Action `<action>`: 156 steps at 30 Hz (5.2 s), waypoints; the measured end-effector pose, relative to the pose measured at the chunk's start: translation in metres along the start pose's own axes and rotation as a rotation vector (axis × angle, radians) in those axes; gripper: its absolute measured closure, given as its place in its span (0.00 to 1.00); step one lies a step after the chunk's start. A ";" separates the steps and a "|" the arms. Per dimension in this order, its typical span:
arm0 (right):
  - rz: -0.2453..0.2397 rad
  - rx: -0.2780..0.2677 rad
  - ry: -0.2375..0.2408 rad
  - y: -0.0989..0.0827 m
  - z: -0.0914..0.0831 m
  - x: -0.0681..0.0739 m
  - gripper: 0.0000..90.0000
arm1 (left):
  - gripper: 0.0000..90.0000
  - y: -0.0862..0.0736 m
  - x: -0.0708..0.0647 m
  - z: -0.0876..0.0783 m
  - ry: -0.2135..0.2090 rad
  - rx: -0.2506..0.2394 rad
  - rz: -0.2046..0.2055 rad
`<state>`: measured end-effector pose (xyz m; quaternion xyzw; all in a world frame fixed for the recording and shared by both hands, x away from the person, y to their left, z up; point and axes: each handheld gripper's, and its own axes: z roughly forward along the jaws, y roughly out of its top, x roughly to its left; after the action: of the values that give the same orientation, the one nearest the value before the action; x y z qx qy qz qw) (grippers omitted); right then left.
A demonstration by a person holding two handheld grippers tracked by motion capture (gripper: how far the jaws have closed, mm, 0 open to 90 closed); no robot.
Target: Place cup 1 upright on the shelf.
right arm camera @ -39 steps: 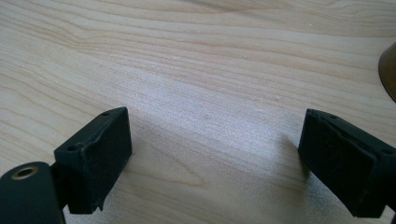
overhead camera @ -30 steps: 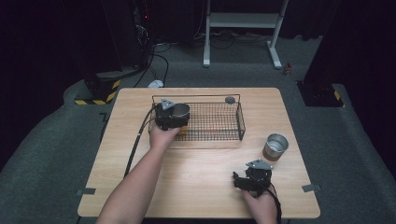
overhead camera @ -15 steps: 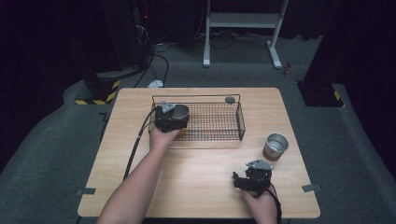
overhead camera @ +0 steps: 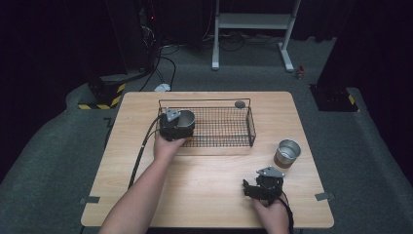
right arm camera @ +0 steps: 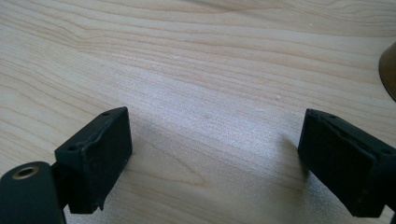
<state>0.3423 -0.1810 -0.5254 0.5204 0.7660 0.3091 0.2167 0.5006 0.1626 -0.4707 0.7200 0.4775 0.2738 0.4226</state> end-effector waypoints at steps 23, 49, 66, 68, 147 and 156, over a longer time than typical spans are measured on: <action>0.000 0.000 0.000 0.000 0.000 0.000 0.11 | 0.00 0.010 0.002 -0.023 0.001 0.051 0.026; -0.001 0.000 0.000 0.000 0.000 0.000 0.11 | 0.00 -0.031 0.013 -0.096 -0.075 0.021 0.012; -0.001 -0.001 0.000 0.000 0.000 0.000 0.11 | 0.01 -0.095 0.051 -0.136 -0.062 0.087 -0.006; 0.000 0.000 0.000 0.000 0.000 0.000 0.11 | 0.01 -0.102 0.054 -0.137 -0.062 0.106 -0.008; 0.147 -0.178 -0.170 0.011 -0.033 -0.104 0.13 | 0.00 -0.144 0.046 -0.133 -0.009 0.265 0.023; 0.154 -0.192 -0.159 0.029 -0.016 -0.105 0.13 | 0.00 -0.144 0.047 -0.132 0.002 0.264 0.016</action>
<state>0.3892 -0.2755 -0.4930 0.5773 0.6713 0.3543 0.3011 0.3479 0.2784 -0.5312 0.7727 0.5043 0.2126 0.3215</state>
